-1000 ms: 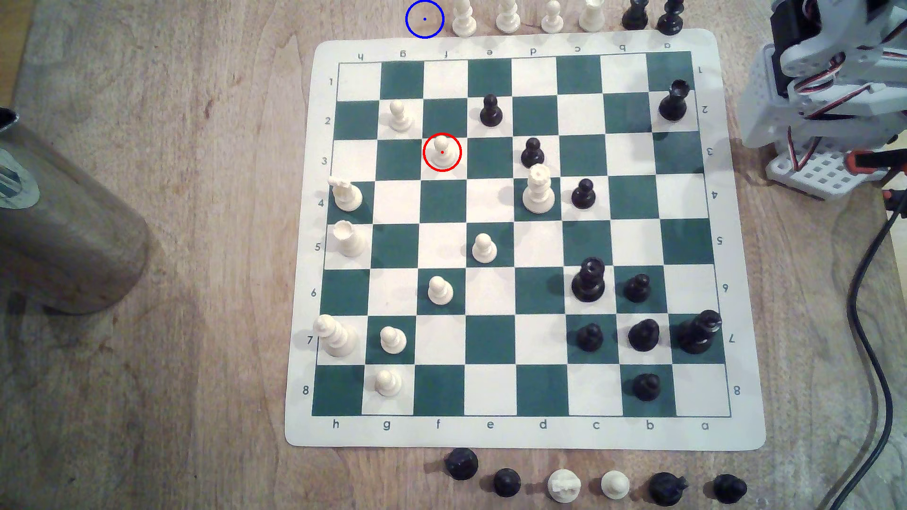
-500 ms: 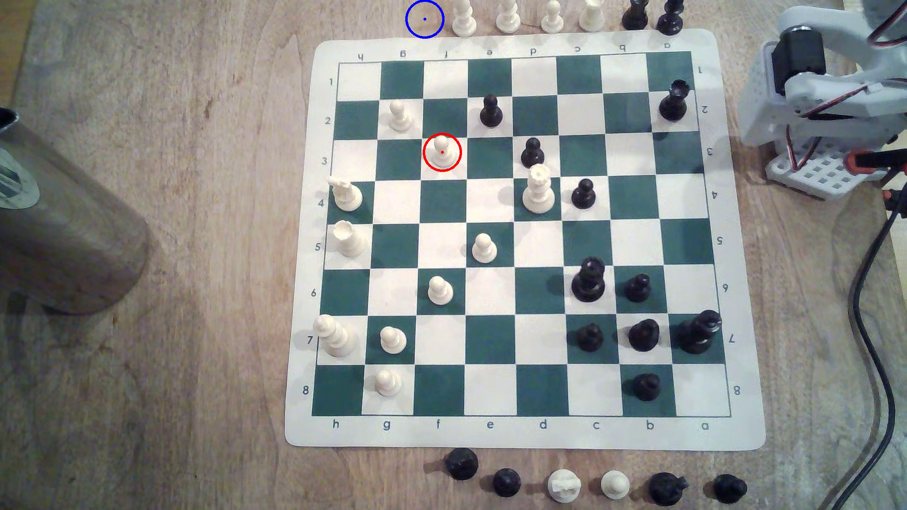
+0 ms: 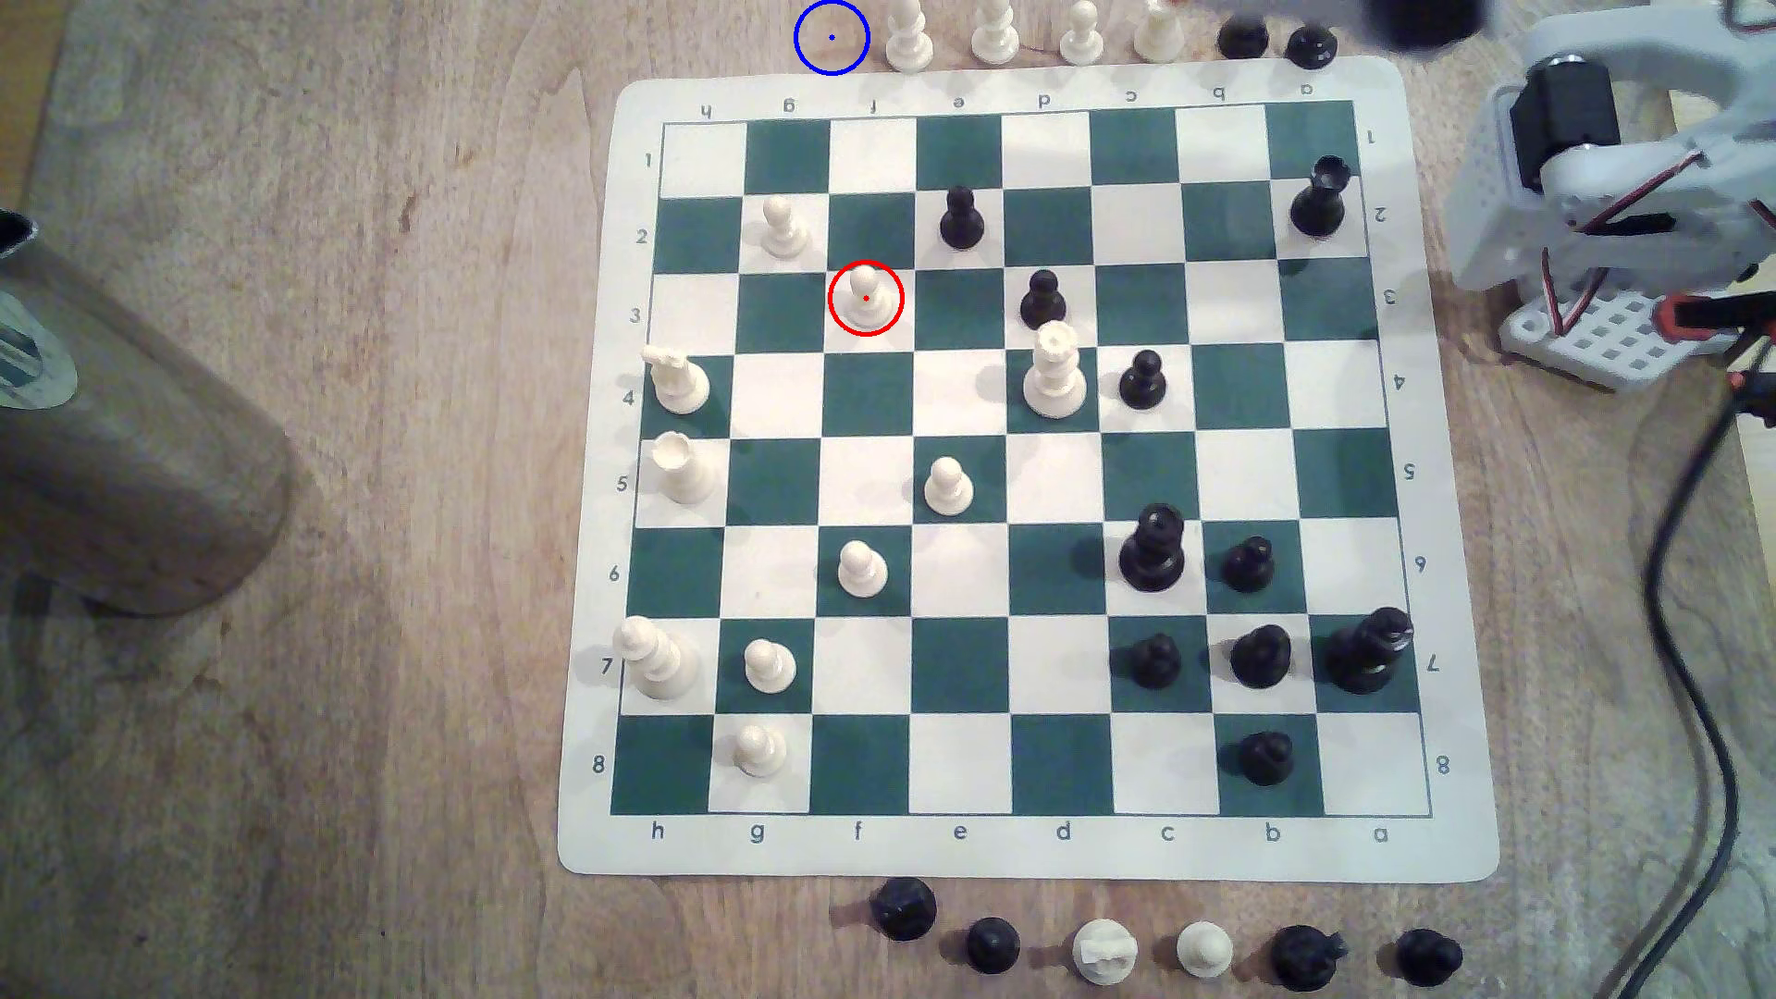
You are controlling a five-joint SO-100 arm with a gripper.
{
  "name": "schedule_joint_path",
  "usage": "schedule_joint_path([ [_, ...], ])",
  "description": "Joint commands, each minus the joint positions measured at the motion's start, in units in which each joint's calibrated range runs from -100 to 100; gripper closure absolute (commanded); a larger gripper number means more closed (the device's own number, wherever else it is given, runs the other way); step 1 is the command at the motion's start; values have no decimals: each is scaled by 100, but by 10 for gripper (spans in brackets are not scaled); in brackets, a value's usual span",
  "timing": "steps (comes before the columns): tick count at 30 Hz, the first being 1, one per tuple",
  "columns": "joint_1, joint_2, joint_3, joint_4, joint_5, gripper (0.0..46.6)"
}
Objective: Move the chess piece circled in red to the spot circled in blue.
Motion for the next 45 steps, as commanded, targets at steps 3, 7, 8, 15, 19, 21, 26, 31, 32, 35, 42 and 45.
schedule_joint_path([
  [3, -426, 2637, -2347, 633, -503, 457],
  [7, -614, 3656, -3144, 838, -825, 459],
  [8, -661, 4148, -3444, 871, -952, 455],
  [15, -504, 5591, -4269, 928, -1070, 430],
  [19, -465, 5956, -4504, 846, -1162, 329],
  [21, -489, 6177, -4586, 764, -1172, 328],
  [26, -387, 6653, -4668, 592, -1128, 323],
  [31, -262, 6992, -4668, 420, -1089, 307],
  [32, -238, 7060, -4668, 355, -1089, 304],
  [35, -152, 7272, -4668, 101, -1089, 288],
  [42, -35, 7841, -5121, 60, -1079, 292],
  [45, 28, 8104, -5366, 84, -1060, 297],
])
